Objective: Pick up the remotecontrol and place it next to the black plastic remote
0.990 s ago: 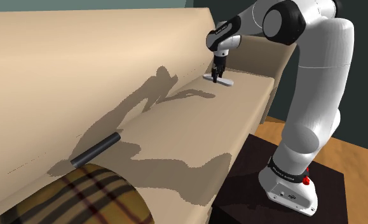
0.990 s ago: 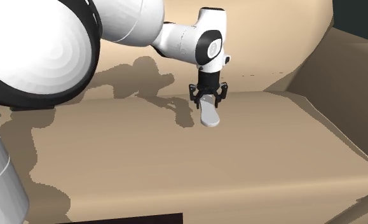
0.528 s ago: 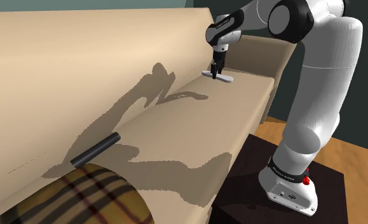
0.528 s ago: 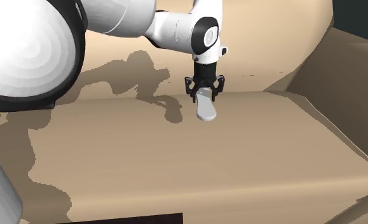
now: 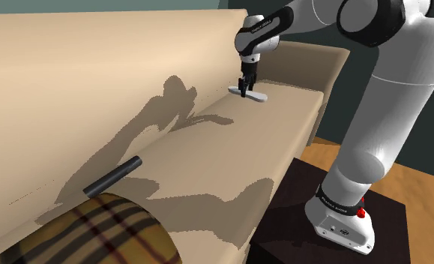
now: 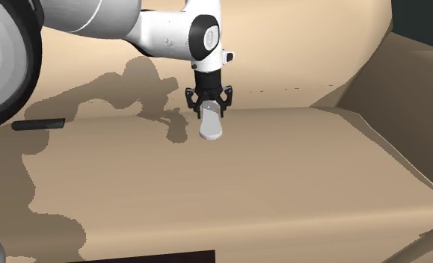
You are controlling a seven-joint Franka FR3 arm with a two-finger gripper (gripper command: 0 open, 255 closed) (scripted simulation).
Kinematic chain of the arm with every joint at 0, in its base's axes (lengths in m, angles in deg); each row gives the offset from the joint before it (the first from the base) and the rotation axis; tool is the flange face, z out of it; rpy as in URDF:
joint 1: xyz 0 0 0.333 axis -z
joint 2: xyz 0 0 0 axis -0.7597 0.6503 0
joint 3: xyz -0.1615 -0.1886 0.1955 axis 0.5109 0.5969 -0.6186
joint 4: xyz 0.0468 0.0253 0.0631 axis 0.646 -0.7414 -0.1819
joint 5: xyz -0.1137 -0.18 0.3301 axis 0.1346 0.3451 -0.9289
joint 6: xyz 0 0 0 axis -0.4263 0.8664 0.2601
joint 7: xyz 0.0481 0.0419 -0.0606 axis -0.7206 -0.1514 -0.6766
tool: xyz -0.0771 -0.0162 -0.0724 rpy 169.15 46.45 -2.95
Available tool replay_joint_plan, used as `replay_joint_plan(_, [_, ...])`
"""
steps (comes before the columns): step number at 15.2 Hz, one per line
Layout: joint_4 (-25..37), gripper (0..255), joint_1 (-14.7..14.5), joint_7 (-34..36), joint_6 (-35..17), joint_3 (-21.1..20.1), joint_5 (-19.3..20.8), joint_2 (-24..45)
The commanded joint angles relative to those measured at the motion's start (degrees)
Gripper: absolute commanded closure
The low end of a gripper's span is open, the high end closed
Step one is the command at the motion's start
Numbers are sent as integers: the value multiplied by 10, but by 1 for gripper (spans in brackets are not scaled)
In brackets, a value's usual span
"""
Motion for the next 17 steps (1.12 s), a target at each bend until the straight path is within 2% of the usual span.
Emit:
replay_joint_plan(1, [-33, 255, -18, 36, -11, -13, 9, -22])
replay_joint_plan(9, [-86, 255, -73, 154, -11, -69, 23, -72])
replay_joint_plan(17, [-97, 255, -126, 267, -4, -130, 20, -86])
